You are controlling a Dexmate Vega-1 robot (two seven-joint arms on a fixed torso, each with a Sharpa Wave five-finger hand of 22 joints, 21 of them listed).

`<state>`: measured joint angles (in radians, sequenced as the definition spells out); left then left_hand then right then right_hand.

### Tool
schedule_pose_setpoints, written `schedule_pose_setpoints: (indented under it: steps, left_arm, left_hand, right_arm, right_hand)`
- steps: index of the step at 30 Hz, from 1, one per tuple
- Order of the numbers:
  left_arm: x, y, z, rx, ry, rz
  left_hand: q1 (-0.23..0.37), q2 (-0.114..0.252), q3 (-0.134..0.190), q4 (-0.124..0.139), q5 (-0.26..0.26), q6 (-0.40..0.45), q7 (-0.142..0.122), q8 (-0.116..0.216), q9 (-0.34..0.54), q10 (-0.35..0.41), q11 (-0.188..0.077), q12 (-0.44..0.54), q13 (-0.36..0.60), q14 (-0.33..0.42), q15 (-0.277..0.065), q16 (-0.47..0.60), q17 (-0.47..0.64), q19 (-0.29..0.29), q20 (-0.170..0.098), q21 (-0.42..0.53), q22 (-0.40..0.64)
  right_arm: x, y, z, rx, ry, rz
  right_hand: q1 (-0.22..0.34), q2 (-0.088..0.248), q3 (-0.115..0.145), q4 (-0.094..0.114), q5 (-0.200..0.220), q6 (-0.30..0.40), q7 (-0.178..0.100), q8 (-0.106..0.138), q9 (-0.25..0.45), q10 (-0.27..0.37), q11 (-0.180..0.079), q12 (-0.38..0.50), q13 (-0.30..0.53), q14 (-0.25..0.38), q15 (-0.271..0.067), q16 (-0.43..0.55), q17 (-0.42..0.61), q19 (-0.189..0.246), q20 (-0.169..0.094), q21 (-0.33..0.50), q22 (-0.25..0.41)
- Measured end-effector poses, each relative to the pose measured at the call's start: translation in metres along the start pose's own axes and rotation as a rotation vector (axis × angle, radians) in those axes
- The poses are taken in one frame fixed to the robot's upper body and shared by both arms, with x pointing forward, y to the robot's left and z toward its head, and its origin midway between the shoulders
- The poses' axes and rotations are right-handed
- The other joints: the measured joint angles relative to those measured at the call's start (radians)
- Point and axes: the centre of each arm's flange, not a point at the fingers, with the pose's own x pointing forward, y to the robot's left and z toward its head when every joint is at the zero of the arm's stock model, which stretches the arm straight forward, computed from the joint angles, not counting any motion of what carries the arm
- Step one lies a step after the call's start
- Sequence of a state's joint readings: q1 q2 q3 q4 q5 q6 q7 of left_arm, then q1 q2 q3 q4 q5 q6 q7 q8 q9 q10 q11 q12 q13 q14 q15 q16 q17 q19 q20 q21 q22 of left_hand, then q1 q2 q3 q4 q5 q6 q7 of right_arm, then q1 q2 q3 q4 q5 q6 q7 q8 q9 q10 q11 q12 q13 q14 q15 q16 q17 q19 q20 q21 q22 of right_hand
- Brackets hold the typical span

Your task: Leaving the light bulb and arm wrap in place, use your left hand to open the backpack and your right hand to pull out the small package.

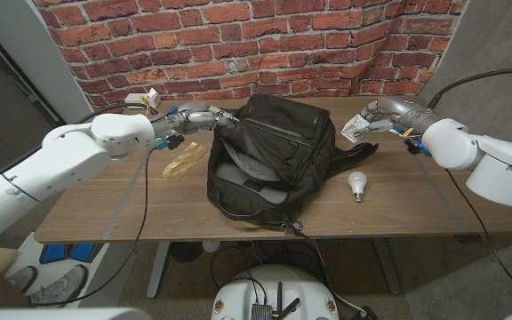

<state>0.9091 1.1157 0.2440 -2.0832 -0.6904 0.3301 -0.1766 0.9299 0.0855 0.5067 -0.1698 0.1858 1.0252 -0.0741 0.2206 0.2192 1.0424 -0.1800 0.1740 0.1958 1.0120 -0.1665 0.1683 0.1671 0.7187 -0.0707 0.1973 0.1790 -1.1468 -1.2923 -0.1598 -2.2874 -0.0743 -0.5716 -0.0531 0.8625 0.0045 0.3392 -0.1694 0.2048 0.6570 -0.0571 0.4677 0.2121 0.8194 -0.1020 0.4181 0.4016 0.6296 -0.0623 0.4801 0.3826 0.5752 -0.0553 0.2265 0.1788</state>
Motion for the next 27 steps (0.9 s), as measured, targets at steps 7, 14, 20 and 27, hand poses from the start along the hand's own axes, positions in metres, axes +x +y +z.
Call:
schedule_pose_setpoints:
  steps: [7, 14, 20, 27]
  left_arm:
    - [-0.005, 0.004, 0.000, 0.002, 0.017, -0.065]
    - [-0.014, 0.011, 0.001, 0.009, 0.037, -0.106]
    - [-0.021, 0.016, 0.001, 0.013, 0.059, -0.131]
    - [-0.026, 0.020, 0.001, 0.013, 0.072, -0.147]
  left_hand:
    - [-0.025, -0.017, 0.007, 0.001, 0.000, -0.108, 0.000, -0.029, 0.002, -0.131, -0.004, 0.000, 0.004, -0.138, 0.044, -0.007, -0.002, -0.082, 0.009, -0.008, 0.000]
    - [-0.010, -0.052, -0.002, -0.010, 0.007, -0.208, -0.005, -0.036, -0.001, -0.262, 0.007, 0.000, 0.003, -0.254, 0.082, -0.007, -0.002, -0.155, 0.017, -0.012, -0.002]
    - [-0.008, -0.061, -0.018, -0.007, 0.007, -0.245, -0.005, -0.036, -0.001, -0.314, 0.025, 0.000, 0.003, -0.304, 0.095, -0.007, 0.002, -0.174, 0.022, -0.015, -0.002]
    - [-0.041, -0.102, -0.077, 0.004, 0.003, -0.311, -0.019, -0.036, -0.008, -0.423, 0.049, 0.000, 0.000, -0.412, 0.108, -0.007, 0.000, -0.207, 0.022, -0.015, -0.002]
  right_arm:
    - [0.005, -0.002, -0.006, -0.009, 0.009, 0.005]
    - [0.010, -0.004, -0.010, -0.013, 0.011, 0.011]
    - [0.015, -0.005, -0.011, -0.017, 0.008, 0.015]
    - [0.019, -0.006, -0.012, -0.019, 0.008, 0.016]
  right_hand:
    - [0.000, 0.000, 0.000, 0.000, 0.000, 0.000, 0.000, 0.000, 0.000, 0.000, 0.000, 0.000, 0.002, 0.000, 0.000, 0.000, 0.005, 0.000, 0.000, 0.000, 0.000]
    - [0.000, 0.000, 0.000, 0.000, 0.000, 0.005, 0.005, -0.004, 0.000, 0.000, 0.000, -0.001, 0.005, 0.000, 0.000, 0.000, 0.005, 0.000, 0.000, 0.000, 0.000]
    - [0.000, 0.000, -0.001, 0.000, 0.000, 0.006, 0.005, -0.005, 0.000, 0.000, 0.000, -0.003, 0.005, 0.000, 0.000, 0.000, 0.005, 0.000, 0.000, 0.000, 0.000]
    - [0.002, -0.002, -0.005, 0.003, -0.001, 0.006, 0.004, 0.000, -0.001, 0.000, 0.000, -0.004, 0.005, 0.000, 0.000, 0.000, 0.005, 0.000, 0.000, 0.000, 0.000]
